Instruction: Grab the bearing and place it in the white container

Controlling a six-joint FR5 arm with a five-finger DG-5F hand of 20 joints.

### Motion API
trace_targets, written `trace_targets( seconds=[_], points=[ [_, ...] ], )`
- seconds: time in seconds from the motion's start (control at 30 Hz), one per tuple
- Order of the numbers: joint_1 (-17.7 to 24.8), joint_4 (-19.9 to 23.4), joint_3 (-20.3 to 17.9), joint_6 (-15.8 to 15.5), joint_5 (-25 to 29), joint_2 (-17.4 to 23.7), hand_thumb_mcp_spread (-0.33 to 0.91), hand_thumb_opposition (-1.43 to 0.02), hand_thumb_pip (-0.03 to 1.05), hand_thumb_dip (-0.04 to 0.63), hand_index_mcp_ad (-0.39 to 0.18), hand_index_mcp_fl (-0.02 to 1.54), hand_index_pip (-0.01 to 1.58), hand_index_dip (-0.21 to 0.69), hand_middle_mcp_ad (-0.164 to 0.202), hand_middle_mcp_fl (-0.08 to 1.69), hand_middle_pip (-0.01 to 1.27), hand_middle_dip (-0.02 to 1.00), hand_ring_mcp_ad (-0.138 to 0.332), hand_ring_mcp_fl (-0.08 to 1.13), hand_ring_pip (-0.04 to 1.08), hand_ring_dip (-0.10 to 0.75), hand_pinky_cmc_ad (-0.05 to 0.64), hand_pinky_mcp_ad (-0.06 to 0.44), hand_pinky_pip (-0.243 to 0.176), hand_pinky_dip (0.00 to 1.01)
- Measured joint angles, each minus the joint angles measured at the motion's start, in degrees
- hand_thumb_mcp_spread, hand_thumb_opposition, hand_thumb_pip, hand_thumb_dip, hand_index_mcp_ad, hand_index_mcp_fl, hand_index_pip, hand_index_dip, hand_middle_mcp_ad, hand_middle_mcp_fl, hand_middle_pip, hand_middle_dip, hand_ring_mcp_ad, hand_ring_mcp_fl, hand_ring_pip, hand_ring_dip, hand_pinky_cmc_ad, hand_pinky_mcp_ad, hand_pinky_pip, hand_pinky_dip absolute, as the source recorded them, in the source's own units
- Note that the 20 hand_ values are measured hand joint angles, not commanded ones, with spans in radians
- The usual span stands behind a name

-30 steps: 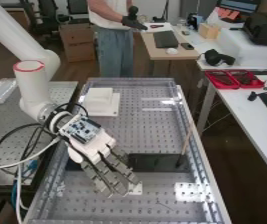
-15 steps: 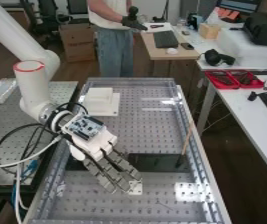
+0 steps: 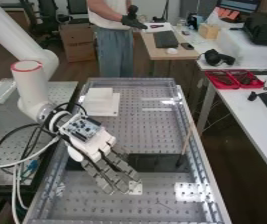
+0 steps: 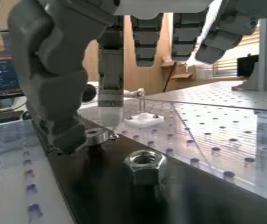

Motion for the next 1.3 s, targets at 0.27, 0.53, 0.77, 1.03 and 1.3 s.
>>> trace_targets(
  seconds=[0.27, 0.53, 0.77, 1.03, 1.3],
  points=[
    [0.1, 0.5, -0.2, 0.4, 0.3, 0.3, 0.52, -0.81, 0.46, 0.283, -0.063, 0.24, 1.25, 0.412, 0.063, 0.02, 0.14, 0.14, 0.161, 0.00, 0.09, -0.016, 0.323, 0.164, -0.106, 0.14],
    [0.1, 0.1, -0.1, -0.3, 0.2, 0.1, 0.52, -0.81, 0.46, 0.283, -0.063, 0.24, 1.25, 0.407, 0.063, 0.02, 0.14, 0.14, 0.161, 0.00, 0.09, -0.016, 0.323, 0.164, -0.106, 0.14],
    [0.0, 0.1, -0.1, -0.9, -0.4, -0.3, 0.52, -0.81, 0.46, 0.283, -0.063, 0.24, 1.25, 0.396, 0.063, 0.02, 0.14, 0.14, 0.161, 0.00, 0.09, -0.016, 0.323, 0.164, -0.106, 0.14],
    [-0.3, 0.1, 0.0, -1.2, -1.0, -0.4, 0.51, -0.81, 0.46, 0.283, -0.066, 0.24, 1.25, 0.393, 0.059, 0.02, 0.14, 0.14, 0.164, 0.00, 0.09, -0.016, 0.323, 0.166, -0.106, 0.14],
    [-0.5, 0.1, 0.3, -1.4, -1.5, -0.5, 0.52, -0.81, 0.46, 0.283, -0.066, 0.26, 1.25, 0.393, 0.058, 0.02, 0.14, 0.14, 0.164, 0.00, 0.09, -0.016, 0.321, 0.164, -0.106, 0.14]
  ],
)
